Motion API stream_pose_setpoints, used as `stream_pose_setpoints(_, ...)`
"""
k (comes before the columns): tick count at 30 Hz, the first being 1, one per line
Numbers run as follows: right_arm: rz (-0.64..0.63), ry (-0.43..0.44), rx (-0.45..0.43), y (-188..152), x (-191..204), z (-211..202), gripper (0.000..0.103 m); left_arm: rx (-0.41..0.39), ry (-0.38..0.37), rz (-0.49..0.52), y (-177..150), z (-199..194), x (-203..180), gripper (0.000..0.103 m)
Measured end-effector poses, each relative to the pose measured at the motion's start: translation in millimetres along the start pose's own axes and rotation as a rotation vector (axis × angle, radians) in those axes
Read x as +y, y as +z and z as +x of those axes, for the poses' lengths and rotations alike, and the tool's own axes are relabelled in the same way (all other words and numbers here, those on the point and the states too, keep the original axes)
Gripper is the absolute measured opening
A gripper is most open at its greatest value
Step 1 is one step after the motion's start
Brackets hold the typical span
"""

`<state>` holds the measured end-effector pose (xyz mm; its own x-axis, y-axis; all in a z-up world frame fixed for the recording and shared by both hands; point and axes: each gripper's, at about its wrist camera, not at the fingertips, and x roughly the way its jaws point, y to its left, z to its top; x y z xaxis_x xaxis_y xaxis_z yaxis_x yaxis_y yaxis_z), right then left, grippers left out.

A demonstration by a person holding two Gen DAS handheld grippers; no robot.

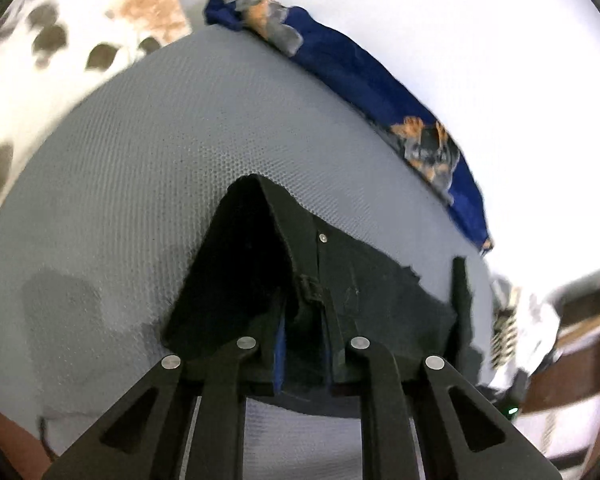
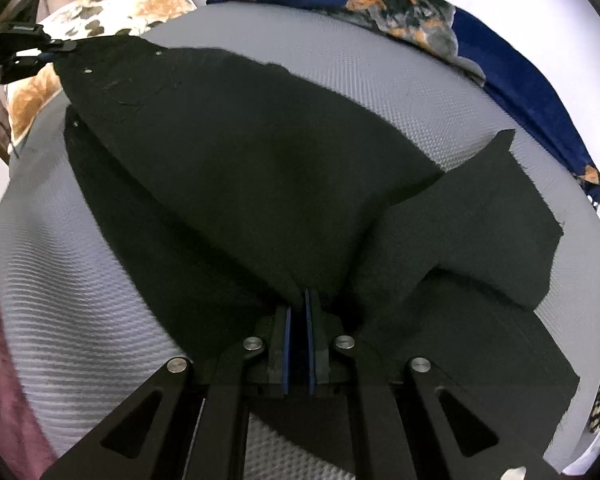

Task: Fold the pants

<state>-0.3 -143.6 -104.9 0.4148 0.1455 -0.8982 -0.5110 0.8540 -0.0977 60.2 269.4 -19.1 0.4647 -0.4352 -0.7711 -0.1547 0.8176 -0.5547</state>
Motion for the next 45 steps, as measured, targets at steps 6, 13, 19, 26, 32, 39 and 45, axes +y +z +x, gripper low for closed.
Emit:
stream_pose_setpoints(6,0.024,0.028,0.027,-13,11,1,0.005,0.129,0.122,0.041,-18,38,29,0.015)
stream_pose_setpoints(13,0.047,0.051,0.051,-17,13,6,0.006,0.077,0.115,0.06,-26,30,31,0.015)
stream_pose_setpoints(19,0.085,0.077,0.063,-23,13,16,0.007,0.073,0.262,0.153,-35,50,22,0.021)
stream_pose_setpoints(26,0.153,0.129,0.034,-27,3,16,0.008,-0.033,0.399,0.262,-49,24,-7,0.03)
stream_pose_setpoints(32,0.181,0.159,0.024,-28,-4,16,0.008,-0.133,0.361,0.507,-75,12,-73,0.034)
stream_pose_setpoints(39,0.162,0.153,0.003,-28,-2,0,0.008,-0.01,0.077,0.867,-135,59,-170,0.034)
stream_pose_setpoints(45,0.178,0.194,0.039,-33,3,3,0.008,0.117,-0.076,1.017,-171,108,-216,0.034)
